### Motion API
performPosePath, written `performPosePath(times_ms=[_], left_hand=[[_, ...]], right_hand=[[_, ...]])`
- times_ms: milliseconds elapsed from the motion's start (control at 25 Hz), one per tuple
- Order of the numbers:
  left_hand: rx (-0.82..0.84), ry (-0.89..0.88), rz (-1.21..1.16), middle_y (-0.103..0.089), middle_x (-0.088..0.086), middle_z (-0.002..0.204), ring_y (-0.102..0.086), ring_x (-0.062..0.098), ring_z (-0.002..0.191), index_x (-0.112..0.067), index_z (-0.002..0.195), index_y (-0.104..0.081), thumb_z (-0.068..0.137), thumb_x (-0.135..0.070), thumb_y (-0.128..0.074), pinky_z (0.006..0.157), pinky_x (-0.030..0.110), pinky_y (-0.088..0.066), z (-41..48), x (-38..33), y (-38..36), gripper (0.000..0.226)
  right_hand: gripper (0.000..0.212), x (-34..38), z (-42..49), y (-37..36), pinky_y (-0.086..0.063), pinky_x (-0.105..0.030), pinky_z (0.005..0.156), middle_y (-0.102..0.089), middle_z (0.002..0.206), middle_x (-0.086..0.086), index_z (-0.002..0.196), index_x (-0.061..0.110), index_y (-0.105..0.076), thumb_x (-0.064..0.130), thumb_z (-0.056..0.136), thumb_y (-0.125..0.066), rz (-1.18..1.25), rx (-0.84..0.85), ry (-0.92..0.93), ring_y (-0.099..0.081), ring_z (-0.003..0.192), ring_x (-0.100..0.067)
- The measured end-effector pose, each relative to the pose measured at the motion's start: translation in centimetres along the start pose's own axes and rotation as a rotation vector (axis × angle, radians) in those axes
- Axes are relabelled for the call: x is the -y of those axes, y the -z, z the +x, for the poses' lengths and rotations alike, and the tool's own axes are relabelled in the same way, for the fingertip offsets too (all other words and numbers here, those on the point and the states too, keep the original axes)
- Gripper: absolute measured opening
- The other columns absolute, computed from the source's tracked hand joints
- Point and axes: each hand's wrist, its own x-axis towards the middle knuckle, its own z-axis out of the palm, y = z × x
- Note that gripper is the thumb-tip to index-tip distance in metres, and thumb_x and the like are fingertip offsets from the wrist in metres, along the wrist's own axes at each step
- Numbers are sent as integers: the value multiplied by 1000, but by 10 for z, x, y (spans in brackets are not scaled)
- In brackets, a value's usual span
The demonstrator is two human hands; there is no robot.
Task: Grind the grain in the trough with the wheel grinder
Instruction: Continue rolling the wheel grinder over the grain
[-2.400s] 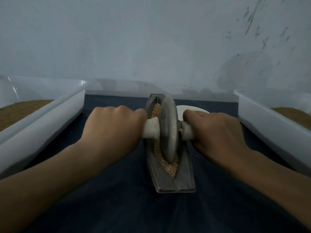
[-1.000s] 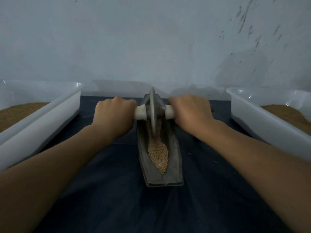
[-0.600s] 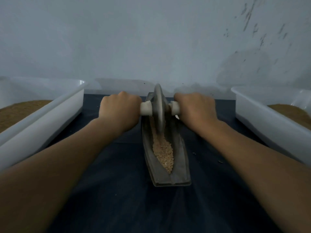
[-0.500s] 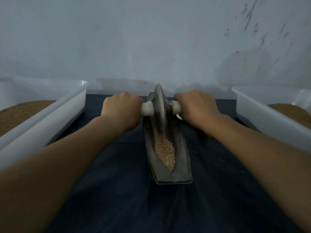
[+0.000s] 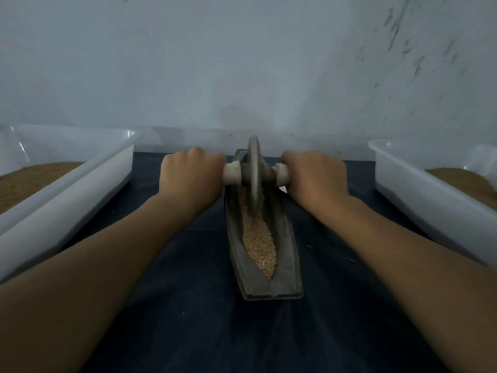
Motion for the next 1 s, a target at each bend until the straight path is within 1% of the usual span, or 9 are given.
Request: performPosePath(times_ms=[120, 320, 440, 520, 640, 720, 840, 920, 1000], left_hand=[[25, -49, -28, -47, -3, 72, -54, 25, 65, -24, 87, -53, 88, -27, -60, 55, 32, -37, -8, 9, 3, 8], [-174, -181, -17, -33, -7, 50, -16, 14, 43, -26, 68, -33, 62, -22, -66, 51, 18, -6, -51, 18, 14, 34], [-68, -64, 20, -48, -2, 63, -40, 20, 49, -24, 77, -46, 79, -23, -65, 47, 25, -20, -22, 6, 2, 19], [47, -2, 15, -60, 4, 84, -61, 29, 73, -24, 93, -57, 90, -24, -58, 56, 32, -35, 5, 0, -1, 3], [106, -21, -4, -57, 2, 83, -61, 29, 75, -26, 100, -62, 89, -24, -59, 59, 33, -38, 6, 2, 5, 12], [-18, -117, -2, -39, -6, 63, -39, 19, 50, -28, 82, -53, 79, -27, -64, 48, 27, -26, -23, 11, 7, 11], [-194, -224, -12, -27, -10, 51, -9, 10, 44, -31, 69, -32, 64, -28, -61, 50, 18, -6, -46, 22, 12, 30], [-137, -168, 22, -29, -8, 52, -12, 11, 43, -30, 69, -35, 68, -26, -60, 48, 19, -8, -34, 15, 4, 25], [-53, -38, 0, -45, -3, 62, -38, 20, 48, -26, 76, -50, 81, -23, -61, 47, 26, -22, -12, 6, -8, 12]], right_hand=[[16, -10, -9, 9, -31, -31, 54, -63, 85, 1, 96, 28, -55, 29, 87, -68, -25, -19, 101, -61, 78, -28], [46, -25, -57, 19, -12, -19, 45, -30, 57, 14, 78, 34, -34, 25, 60, -76, -56, -224, 211, -38, 47, -18], [23, -8, -22, 3, -20, -27, 50, -53, 68, 7, 85, 27, -52, 24, 76, -73, -90, -170, 95, -56, 62, -26], [10, 1, 5, -3, -29, -32, 56, -65, 87, -2, 97, 23, -58, 22, 88, -62, -52, -60, -12, -62, 81, -30], [11, -5, 2, -1, -29, -31, 55, -62, 83, 0, 94, 25, -55, 23, 88, -64, -16, -15, 19, -60, 77, -29], [34, -15, -30, 2, -17, -25, 47, -43, 63, 8, 80, 31, -40, 26, 75, -74, -67, -144, 139, -44, 56, -23], [56, -22, -56, 11, -5, -19, 49, -22, 55, 11, 76, 36, -24, 25, 59, -76, -110, -219, 176, -25, 46, -20], [46, -16, -42, 6, -11, -20, 48, -32, 55, 11, 76, 34, -33, 23, 64, -77, -120, -185, 131, -37, 47, -23], [20, -3, -13, -2, -19, -28, 50, -59, 71, 4, 87, 27, -55, 23, 79, -72, -116, -150, 39, -56, 63, -29]])
